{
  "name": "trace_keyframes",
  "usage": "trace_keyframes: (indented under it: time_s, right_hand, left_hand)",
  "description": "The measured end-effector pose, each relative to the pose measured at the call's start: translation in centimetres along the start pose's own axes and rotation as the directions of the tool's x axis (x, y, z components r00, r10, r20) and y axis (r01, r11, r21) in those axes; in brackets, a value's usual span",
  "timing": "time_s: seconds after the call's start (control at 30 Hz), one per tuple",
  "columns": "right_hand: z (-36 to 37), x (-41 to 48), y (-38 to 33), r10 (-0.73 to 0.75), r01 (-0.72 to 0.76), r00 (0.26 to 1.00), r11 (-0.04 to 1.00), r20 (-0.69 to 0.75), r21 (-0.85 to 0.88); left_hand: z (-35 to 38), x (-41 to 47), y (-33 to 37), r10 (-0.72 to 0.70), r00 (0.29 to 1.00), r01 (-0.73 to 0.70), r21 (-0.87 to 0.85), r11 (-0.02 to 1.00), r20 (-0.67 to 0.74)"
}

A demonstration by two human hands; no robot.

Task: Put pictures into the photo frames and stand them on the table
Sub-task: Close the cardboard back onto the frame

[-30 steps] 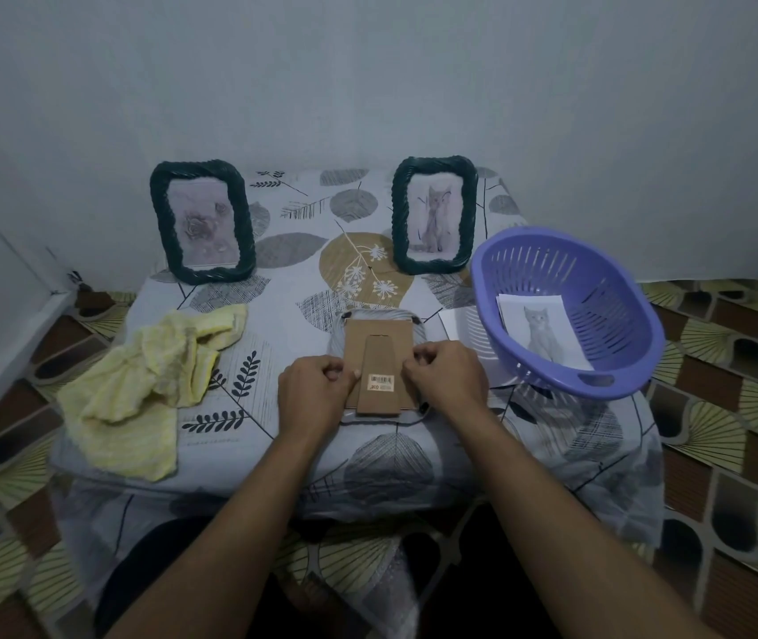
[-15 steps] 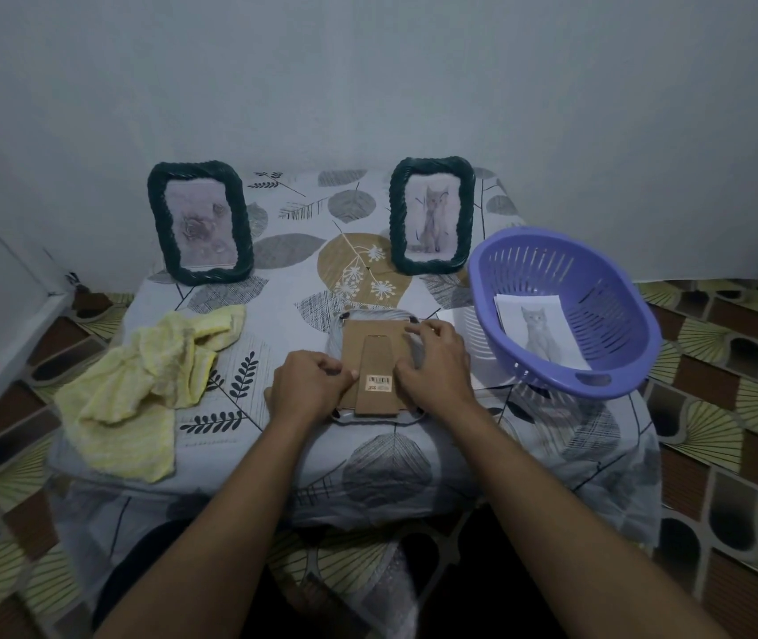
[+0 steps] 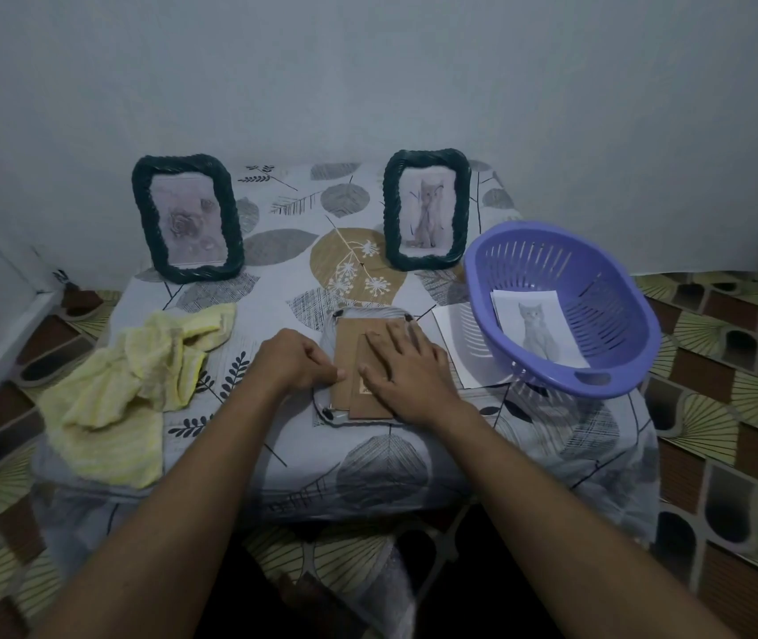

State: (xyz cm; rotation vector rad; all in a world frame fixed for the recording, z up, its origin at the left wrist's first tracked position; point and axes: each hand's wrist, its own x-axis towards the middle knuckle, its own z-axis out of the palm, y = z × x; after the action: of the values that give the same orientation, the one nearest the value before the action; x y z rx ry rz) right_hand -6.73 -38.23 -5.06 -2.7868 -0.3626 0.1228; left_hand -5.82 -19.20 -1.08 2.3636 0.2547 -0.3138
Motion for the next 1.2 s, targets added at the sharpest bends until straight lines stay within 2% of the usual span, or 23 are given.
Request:
trace_keyframes:
  time_s: [0.1,0.23,0.43,0.53,0.73,0.97,1.2]
  right_hand:
    - [0.1,0.1,0.0,-0.005,0.005,1.000,1.000,-0.015,0.004]
    - [0.1,0.3,0.2,-0.014,0.014,0.999,1.000,-0.030,0.013]
    - [0.0,0.3,0.3,-0.018,0.019,0.999,0.999,-0.027,0.044]
    - [-0.1,0.4,0.2,-0.012,0.013,0.999,0.999,-0.031,0.045]
    - [0.0,0.5,0.0,-0.003,0.004,1.000,0.999,-0.029,0.054]
    - [0.1,0.5,0.0,0.002,0.000,0.999,0.999,-0.035,0.043]
    - [0.0,0.4,0.0,0.001,0.000,0.999,0.999,-0.032,0.045]
  left_hand:
    - [-0.6,0.8,0.4,-0.003,1.000,0.002,0.089,0.996,0.014]
    - [-1.1,2.0,1.0,0.021,0.998,-0.028,0.121,0.992,0.065]
    - [0.4,4.2,1.3,0.198,0.956,-0.186,0.073,0.980,-0.217]
    - [1.2,4.9,1.5,0.227,0.943,-0.228,0.022,0.973,-0.243]
    - [2.1,5.6,1.2,0.182,0.927,-0.220,-0.082,0.972,-0.327]
    - [2.4,6.3,0.9,0.185,0.925,-0.215,-0.056,0.975,-0.331]
    - [1.7,6.6,0.7,0.269,0.928,-0.279,-0.003,0.960,-0.256]
